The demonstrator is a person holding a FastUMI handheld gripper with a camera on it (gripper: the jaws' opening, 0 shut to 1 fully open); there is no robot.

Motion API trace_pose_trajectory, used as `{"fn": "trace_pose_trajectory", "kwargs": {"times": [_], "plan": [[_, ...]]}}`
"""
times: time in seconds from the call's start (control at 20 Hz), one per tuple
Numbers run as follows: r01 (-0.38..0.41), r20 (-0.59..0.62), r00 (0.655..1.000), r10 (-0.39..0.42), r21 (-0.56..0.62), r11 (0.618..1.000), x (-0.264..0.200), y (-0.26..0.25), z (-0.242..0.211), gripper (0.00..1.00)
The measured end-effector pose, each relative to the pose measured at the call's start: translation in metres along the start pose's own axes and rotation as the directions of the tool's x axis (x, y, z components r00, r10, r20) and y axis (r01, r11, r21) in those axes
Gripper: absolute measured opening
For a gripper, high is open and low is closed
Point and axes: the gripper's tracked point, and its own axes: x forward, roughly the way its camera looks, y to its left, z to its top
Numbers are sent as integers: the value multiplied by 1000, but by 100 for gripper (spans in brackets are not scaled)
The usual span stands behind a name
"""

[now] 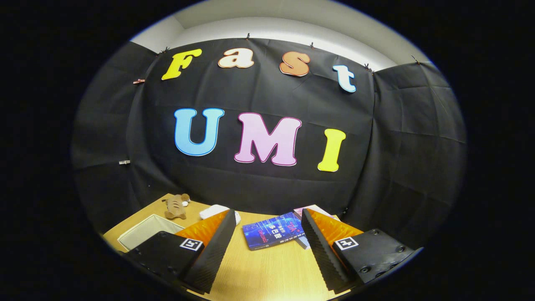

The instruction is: Open the storage box then place both shoes into the box .Put the left shoe in first, then the right shoe, with the right side of both shoes facing outward in a uniform manner.

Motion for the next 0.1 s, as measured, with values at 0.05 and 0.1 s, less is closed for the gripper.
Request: {"fn": "trace_pose_trajectory", "kwargs": {"times": [0.05, 0.1], "plan": [[1, -1, 1000, -1, 4, 1000, 0, -1, 1, 98], [1, 0, 1000, -1, 7, 1000, -1, -1, 1, 98]]}}
